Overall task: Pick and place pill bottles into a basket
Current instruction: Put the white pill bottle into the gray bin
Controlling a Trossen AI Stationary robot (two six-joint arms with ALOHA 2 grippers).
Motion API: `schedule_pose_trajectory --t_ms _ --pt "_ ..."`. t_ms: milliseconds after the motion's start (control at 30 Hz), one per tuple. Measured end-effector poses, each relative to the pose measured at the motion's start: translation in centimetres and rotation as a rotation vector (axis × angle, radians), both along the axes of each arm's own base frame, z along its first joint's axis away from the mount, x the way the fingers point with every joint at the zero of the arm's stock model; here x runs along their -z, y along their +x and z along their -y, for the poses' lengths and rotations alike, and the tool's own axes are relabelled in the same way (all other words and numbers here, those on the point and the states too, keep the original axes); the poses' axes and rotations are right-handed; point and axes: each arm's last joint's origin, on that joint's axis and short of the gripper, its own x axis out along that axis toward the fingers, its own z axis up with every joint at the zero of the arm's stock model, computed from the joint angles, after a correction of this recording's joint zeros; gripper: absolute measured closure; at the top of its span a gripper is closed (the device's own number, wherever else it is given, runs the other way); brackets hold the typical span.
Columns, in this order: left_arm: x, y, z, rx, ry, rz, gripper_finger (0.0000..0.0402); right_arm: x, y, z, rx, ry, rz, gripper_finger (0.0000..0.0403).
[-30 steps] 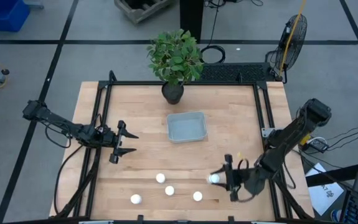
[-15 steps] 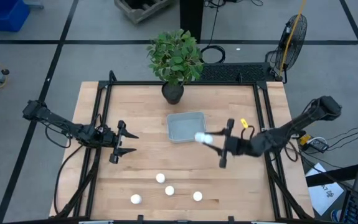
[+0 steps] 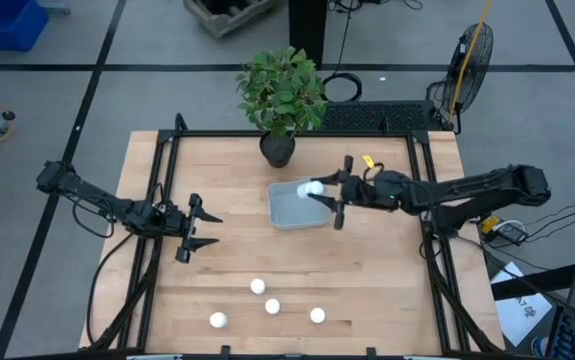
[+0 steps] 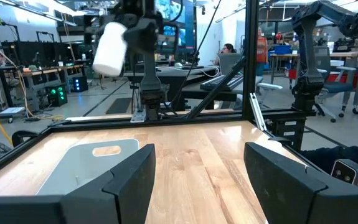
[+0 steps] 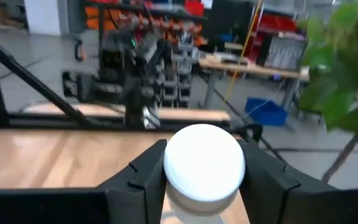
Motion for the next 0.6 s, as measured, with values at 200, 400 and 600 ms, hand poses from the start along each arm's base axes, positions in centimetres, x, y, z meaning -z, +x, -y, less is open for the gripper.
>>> schedule_pose_trajectory --t_ms 200,400,600 --pt "0.0 0.0 0.0 0.0 0.0 0.0 0.0151 2.1 2.0 2.1 0.06 0.037 -0.168 0.0248" --pt "0.0 0.0 0.0 0.0 0.0 0.0 0.0151 4.3 4.0 3.1 0.09 0.056 -0.309 0.0252" --pt "0.0 0.0 0.0 0.0 0.0 0.0 0.0151 6.7 4.7 3.5 0.109 0.085 -0.416 0.0246"
